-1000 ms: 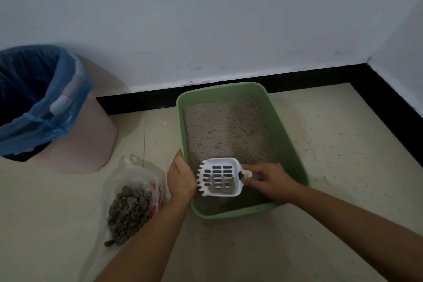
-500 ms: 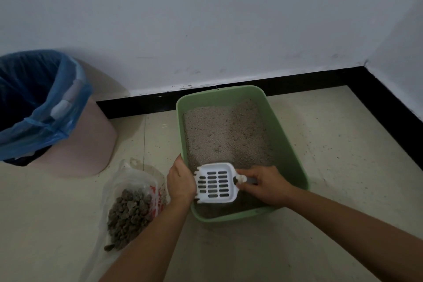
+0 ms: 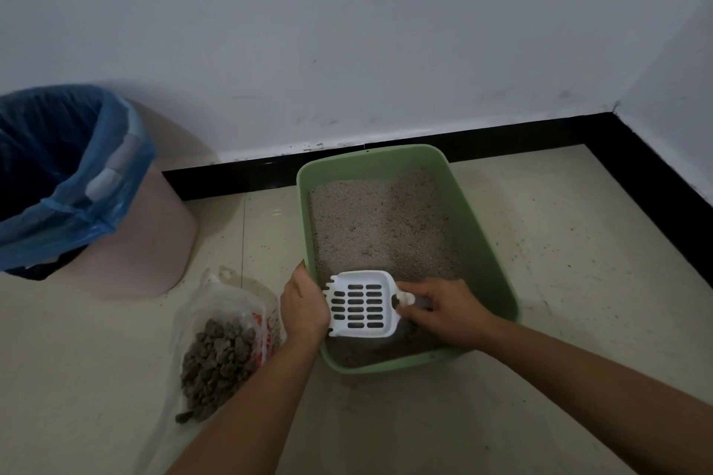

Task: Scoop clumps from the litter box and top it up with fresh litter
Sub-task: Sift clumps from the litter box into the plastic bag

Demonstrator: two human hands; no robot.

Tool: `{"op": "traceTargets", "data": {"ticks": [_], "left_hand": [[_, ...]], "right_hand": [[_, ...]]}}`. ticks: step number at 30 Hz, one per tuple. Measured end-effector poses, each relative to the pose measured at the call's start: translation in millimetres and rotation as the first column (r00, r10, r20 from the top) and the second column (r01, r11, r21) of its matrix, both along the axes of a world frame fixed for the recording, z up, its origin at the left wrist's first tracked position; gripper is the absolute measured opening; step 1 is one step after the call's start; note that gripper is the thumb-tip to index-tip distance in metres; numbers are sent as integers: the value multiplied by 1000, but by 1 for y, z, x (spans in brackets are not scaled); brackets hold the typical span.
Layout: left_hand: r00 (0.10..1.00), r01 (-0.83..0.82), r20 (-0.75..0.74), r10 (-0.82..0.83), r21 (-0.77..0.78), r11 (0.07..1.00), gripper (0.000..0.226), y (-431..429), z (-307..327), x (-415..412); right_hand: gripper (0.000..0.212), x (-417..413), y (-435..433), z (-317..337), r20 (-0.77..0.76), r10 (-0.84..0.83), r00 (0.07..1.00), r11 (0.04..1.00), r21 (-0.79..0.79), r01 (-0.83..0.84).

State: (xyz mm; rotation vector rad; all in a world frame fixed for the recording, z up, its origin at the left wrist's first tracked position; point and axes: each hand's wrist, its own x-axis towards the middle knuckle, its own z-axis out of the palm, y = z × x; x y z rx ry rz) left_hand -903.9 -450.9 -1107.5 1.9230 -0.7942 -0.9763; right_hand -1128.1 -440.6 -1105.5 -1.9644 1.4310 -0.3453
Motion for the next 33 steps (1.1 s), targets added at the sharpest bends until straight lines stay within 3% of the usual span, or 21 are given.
{"op": "traceTargets", "data": {"ticks": [6,9,11,17,20,22,27,33], "left_hand": [[995,97,-36,-95,39,995,58,2,9,6],[975,186,-140,-173,88,979,47,-2,7,23],[968,216,-150,-201,94,972,54,-2,10,30],[959,282,8,-283,36,959,55,24,14,10],[964,259,54,-260,32,965,56,31,7,0],[969,238,63,-238,3,971,55,32,1,-2],[981,181,86,-176,-60,982,56,31,-8,-6],[987,124,108,-115,-80,989,56,32,-8,-8]], "right_hand": [[41,-2,-1,8,-76,-111,991,992,-63,107],[38,-5,-10,23,-227,-213,950,964,-210,166],[39,-13,-17,36,-350,-239,906,950,-277,144],[37,-31,-37,81,-720,-132,681,940,-309,-144],[34,-35,-37,85,-861,-33,508,930,-213,-300],[32,-33,-30,78,-881,23,472,947,-132,-292],[30,-34,-20,57,-857,75,510,966,-65,-250],[35,-41,-17,31,-660,186,728,973,20,-230]]}}
